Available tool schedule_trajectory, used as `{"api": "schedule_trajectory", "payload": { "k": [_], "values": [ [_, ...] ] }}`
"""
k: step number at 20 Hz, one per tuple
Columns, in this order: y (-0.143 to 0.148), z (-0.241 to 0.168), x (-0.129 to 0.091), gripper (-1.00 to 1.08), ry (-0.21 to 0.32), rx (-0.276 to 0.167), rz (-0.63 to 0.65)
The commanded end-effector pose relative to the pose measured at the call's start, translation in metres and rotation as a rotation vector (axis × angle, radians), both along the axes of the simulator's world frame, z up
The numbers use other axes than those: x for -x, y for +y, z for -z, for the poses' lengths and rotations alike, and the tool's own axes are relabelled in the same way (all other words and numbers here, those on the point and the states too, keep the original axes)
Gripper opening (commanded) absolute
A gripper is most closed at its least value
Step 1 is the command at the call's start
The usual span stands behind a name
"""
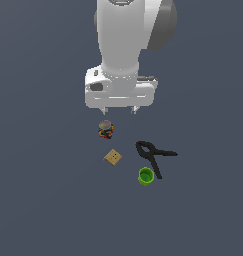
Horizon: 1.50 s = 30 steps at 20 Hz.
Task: Pick up a designated object from a clutter of objects.
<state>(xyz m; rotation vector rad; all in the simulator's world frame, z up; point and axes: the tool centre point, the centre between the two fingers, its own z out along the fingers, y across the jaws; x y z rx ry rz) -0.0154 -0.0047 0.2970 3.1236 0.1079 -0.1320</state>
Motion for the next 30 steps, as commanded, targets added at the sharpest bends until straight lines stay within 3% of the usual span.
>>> {"api": "schedule_trajectory", "payload": {
  "k": [1,16,30],
  "values": [
    [0.000,0.000,0.000,1.00,-0.001,0.000,0.000],
    [-0.022,0.052,0.016,1.00,-0.020,-0.008,0.039],
    [-0.062,0.147,0.075,1.00,-0.062,-0.014,0.129]
  ]
}}
